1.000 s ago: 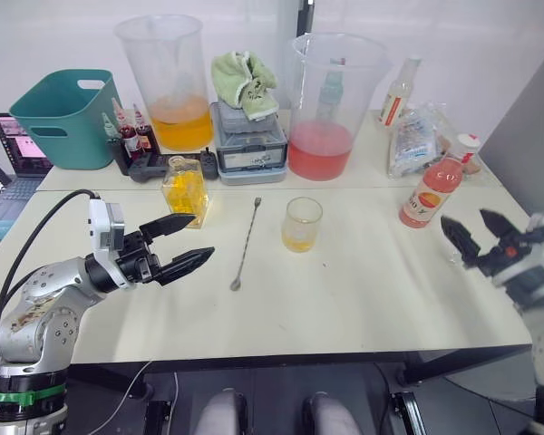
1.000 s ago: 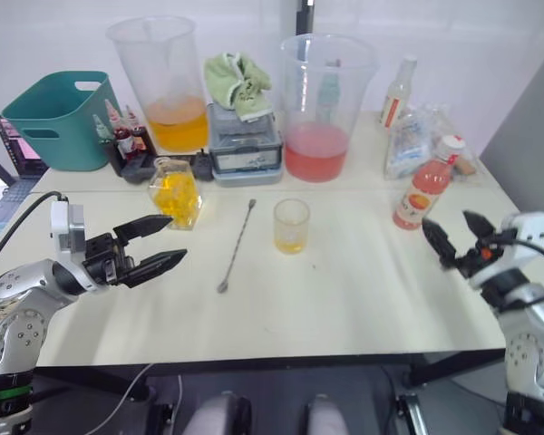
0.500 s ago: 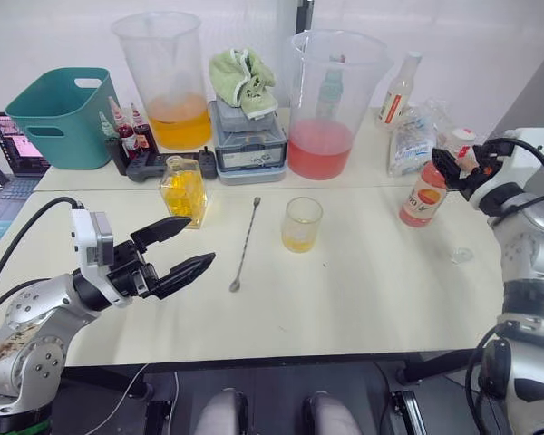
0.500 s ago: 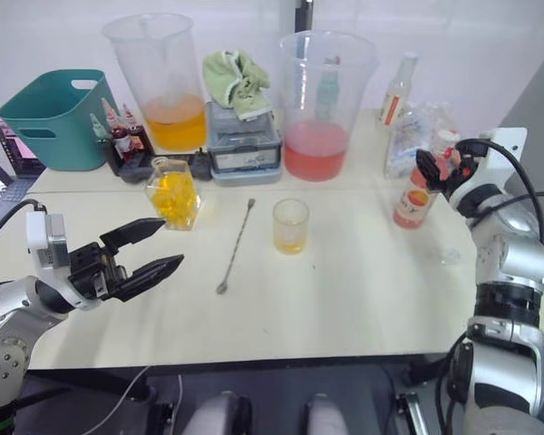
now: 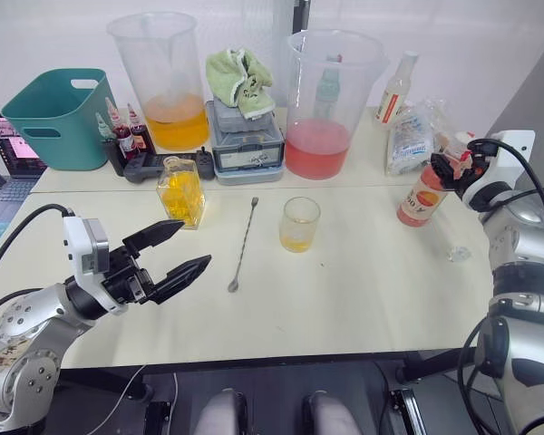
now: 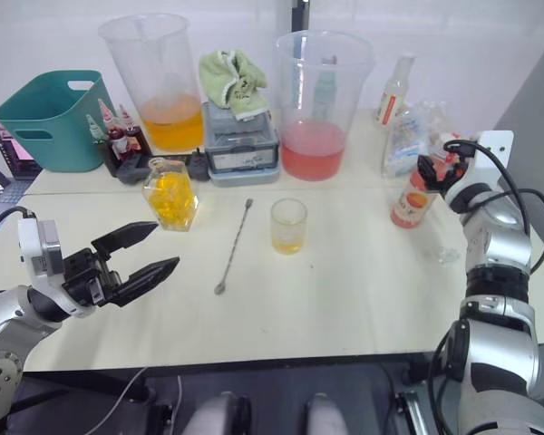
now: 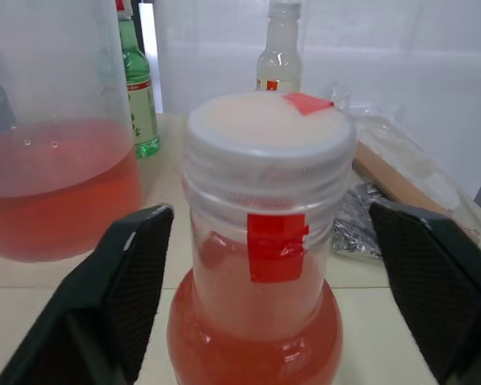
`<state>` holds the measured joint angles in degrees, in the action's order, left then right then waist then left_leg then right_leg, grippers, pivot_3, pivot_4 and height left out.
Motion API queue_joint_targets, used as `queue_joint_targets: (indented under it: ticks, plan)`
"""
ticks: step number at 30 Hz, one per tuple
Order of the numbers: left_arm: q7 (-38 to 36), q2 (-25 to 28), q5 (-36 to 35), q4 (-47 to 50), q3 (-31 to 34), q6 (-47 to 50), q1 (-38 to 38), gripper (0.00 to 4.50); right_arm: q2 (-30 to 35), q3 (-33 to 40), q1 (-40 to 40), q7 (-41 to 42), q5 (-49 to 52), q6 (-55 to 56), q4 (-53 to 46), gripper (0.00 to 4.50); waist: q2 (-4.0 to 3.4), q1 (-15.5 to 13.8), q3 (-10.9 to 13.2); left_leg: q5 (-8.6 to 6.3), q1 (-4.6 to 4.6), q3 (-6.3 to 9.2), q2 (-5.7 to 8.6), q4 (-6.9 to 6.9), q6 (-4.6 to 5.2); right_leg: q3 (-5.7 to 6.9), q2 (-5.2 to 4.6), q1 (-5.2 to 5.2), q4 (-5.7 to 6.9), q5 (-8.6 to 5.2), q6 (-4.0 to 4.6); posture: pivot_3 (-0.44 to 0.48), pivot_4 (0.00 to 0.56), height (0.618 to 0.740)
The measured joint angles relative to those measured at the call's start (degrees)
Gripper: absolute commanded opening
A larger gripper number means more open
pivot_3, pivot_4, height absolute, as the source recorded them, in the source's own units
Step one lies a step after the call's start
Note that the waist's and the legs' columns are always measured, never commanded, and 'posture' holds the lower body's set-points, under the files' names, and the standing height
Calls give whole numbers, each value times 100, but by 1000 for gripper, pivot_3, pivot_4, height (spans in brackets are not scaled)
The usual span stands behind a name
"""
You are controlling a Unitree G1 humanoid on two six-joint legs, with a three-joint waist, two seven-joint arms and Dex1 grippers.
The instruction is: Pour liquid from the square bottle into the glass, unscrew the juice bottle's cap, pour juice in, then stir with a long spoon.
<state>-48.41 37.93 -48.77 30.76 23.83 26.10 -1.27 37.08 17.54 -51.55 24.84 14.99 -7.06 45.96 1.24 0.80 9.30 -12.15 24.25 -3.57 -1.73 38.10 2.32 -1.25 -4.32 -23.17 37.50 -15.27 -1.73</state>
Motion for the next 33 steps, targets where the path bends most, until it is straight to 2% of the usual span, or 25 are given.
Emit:
queue_joint_targets:
  ticks: [3,5,12,15,18,21,28,33]
  plan:
    - [3,5,21,-2,-2,-4,25,4500,-1,2,-110,27,-20,168,305,1919,0,-3,0,0,1,0,1,-1,0,0,-1,0,-2,0,0,0,150,740]
    - [-1,6,45,-4,-28,-9,56,4500,-31,4,-226,64,-20,213,491,1530,0,-7,0,0,1,1,1,-1,0,1,-1,2,-3,0,0,0,150,740]
    - [-27,6,148,-50,-174,-22,226,4500,-28,16,-290,153,-17,352,663,1529,0,-8,0,1,2,0,-2,-3,-1,1,0,5,-20,0,0,0,150,740]
    - [-123,7,163,-190,-280,-23,389,4500,18,44,-124,274,37,142,312,1529,-1,-20,0,1,6,1,-1,-9,-1,3,-1,2,-24,0,0,0,150,740]
    - [-270,12,213,-443,-462,-24,626,4500,105,111,361,432,240,-417,-638,1529,-2,-39,1,0,12,1,0,-21,0,6,-3,-4,-30,1,-1,0,150,740]
    - [-475,16,297,-736,-706,-29,934,4500,167,120,1010,607,591,-1208,-2062,1529,-6,-30,3,0,17,3,-1,-32,1,7,-2,-12,-31,1,-1,0,150,740]
    - [-1057,24,501,-1396,-1173,-199,1543,4500,283,129,2130,929,1864,-2973,-5195,1529,-10,-8,5,0,14,4,-8,-34,1,10,3,-9,-35,1,-1,0,150,740]
    - [-1309,7,598,-1673,-1379,-232,1818,4500,254,-8,2676,1109,2950,-3803,-6888,1529,-9,-13,6,0,15,5,-6,-31,1,11,2,-7,-40,1,-1,0,150,740]
